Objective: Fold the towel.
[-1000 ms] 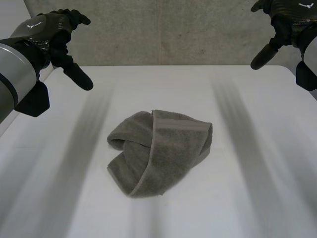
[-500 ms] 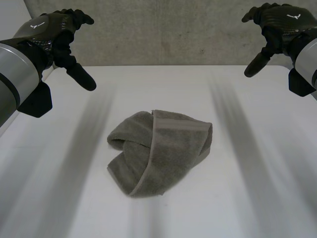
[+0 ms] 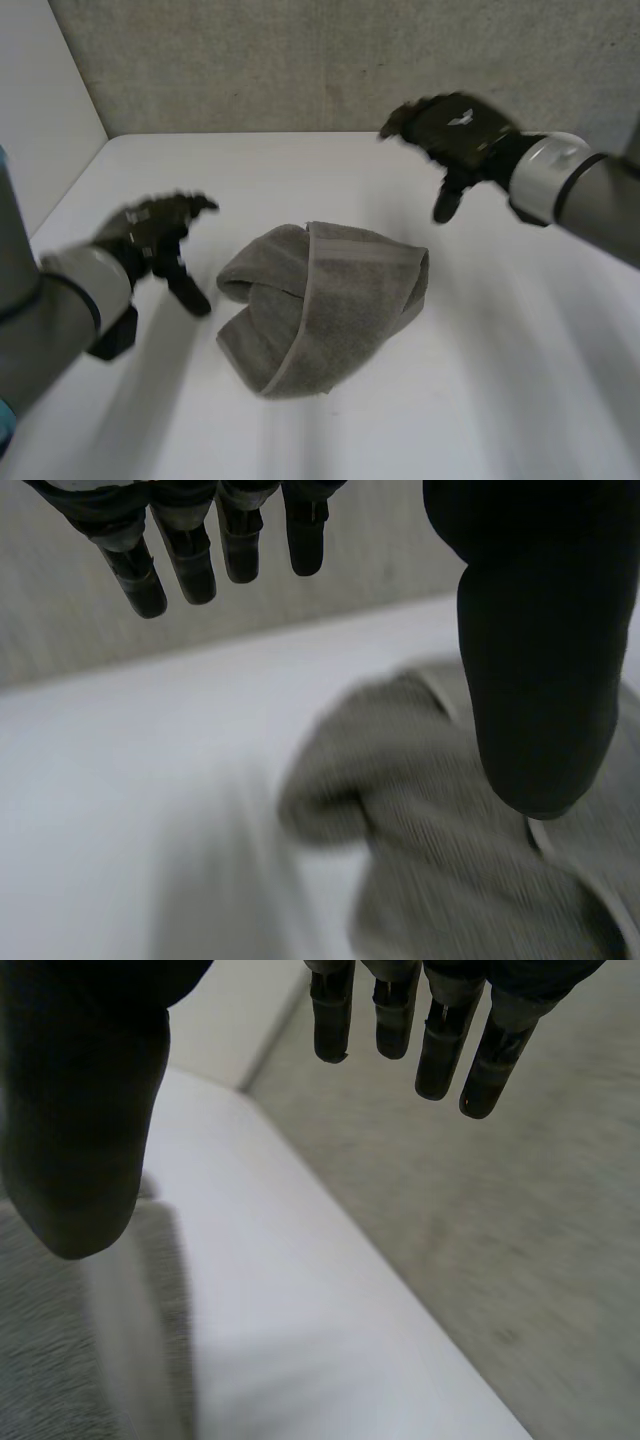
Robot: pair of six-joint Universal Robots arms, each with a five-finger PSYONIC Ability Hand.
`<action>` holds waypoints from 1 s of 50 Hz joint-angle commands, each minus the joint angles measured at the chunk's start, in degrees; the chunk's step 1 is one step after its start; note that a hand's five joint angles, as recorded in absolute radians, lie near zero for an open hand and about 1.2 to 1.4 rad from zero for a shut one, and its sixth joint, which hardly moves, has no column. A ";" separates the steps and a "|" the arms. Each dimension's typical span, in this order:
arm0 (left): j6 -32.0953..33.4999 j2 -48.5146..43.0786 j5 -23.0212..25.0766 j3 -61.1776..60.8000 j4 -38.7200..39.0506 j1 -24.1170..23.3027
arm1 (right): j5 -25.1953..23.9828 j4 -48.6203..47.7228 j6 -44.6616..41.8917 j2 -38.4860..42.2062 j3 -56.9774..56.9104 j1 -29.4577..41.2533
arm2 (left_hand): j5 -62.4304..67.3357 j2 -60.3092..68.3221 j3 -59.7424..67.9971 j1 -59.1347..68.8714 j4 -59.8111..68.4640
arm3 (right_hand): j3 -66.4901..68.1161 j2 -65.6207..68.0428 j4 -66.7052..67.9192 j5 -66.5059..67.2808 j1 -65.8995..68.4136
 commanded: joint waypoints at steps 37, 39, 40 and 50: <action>-0.80 -15.84 3.64 -12.34 20.04 -7.58 | 2.95 -0.30 -26.10 26.65 -17.23 13.35 | 11.57 12.52 12.53 12.78 12.53 | 65.96 65.69 65.08 66.58 66.58; -0.80 -16.11 3.55 -11.90 20.04 -7.84 | 3.31 -0.30 -25.65 26.57 -18.21 13.18 | 12.08 13.03 13.04 13.29 13.04 | 65.96 65.69 65.08 66.58 66.58; -0.89 -16.28 3.55 -11.63 20.04 -8.02 | 3.57 -0.30 -24.70 26.39 -18.91 13.00 | 12.75 13.70 13.71 13.96 13.71 | 65.96 65.69 65.08 66.58 66.58; -0.37 -16.37 2.94 -11.71 19.78 -9.69 | 0.49 -1.53 -17.39 26.48 -19.35 11.77 | 20.99 21.94 21.95 22.20 21.95 | 16.39 16.13 15.52 17.01 17.02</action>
